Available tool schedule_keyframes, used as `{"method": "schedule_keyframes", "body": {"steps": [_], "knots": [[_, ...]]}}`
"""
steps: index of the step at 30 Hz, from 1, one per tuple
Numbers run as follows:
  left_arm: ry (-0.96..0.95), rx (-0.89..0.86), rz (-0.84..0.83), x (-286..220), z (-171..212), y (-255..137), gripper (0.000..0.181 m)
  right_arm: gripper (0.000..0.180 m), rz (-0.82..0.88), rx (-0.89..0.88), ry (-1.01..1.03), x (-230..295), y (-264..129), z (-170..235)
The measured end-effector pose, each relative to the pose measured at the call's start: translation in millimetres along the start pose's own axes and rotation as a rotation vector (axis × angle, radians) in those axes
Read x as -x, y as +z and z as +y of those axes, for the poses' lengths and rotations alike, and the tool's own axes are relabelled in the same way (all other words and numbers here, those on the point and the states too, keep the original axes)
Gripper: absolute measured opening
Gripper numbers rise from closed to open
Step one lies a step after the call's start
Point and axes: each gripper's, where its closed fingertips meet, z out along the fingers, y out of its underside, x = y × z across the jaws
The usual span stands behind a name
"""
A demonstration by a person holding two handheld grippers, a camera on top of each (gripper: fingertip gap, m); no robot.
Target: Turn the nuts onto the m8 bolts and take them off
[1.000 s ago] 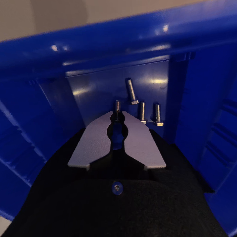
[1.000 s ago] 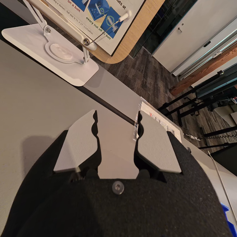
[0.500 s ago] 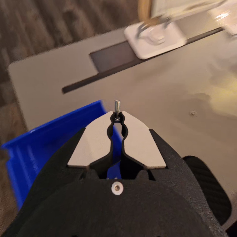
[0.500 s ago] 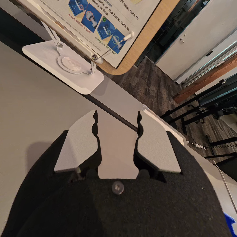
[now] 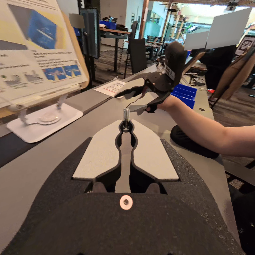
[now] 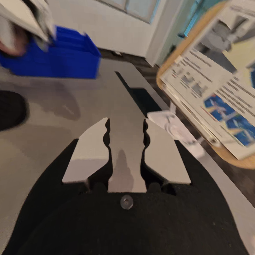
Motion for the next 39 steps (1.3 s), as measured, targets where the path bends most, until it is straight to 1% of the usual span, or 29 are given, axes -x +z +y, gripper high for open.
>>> {"method": "schedule_keyframes", "body": {"steps": [2, 4, 7, 11, 15, 21, 24, 27, 31, 34, 36, 39], "knots": [[-0.005, -0.01, 0.035, -11.9, 8.9, 10.8, 0.007, 0.034, -0.165, -0.166, 0.036, 32.2, -2.9, -34.8], [-0.019, -0.024, 0.074, -22.9, 13.9, 18.5, 0.007, 0.03, -0.286, -0.303, 0.096, 53.2, -11.5, -64.1], [-0.021, -0.036, 0.108, -33.8, 17.5, 25.9, 0.007, 0.024, -0.379, -0.389, 0.151, 68.6, -18.0, -83.9], [0.011, -0.048, 0.111, -41.0, 18.1, 31.1, 0.007, 0.022, -0.453, -0.373, 0.167, 83.1, -13.0, -83.4], [0.006, -0.065, 0.122, -44.9, 14.5, 31.5, 0.007, 0.01, -0.507, -0.378, 0.197, 90.4, -10.8, -84.2], [0.003, -0.081, 0.148, -48.7, 11.3, 30.3, 0.007, 0.012, -0.556, -0.363, 0.221, 95.7, -10.8, -82.9], [0.012, -0.086, 0.151, -50.7, 9.9, 30.1, 0.007, 0.007, -0.598, -0.379, 0.251, 98.2, -13.1, -85.3], [0.01, -0.093, 0.171, -54.7, 7.7, 29.2, 0.007, 0.007, -0.643, -0.385, 0.284, 100.5, -15.8, -87.9], [-0.008, -0.091, 0.153, -51.4, 6.1, 28.5, 0.007, 0.007, -0.648, -0.381, 0.334, 97.4, -13.6, -88.8], [-0.019, -0.114, 0.138, -48.6, 1.0, 24.7, 0.011, 0.007, -0.641, -0.403, 0.365, 94.7, -13.6, -92.5], [-0.029, -0.121, 0.149, -50.2, -1.2, 22.2, 0.017, 0.007, -0.652, -0.406, 0.362, 96.3, -14.8, -93.8], [-0.029, -0.085, 0.14, -50.4, 3.3, 23.2, 0.027, 0.007, -0.644, -0.412, 0.339, 97.7, -15.5, -95.1]]}}
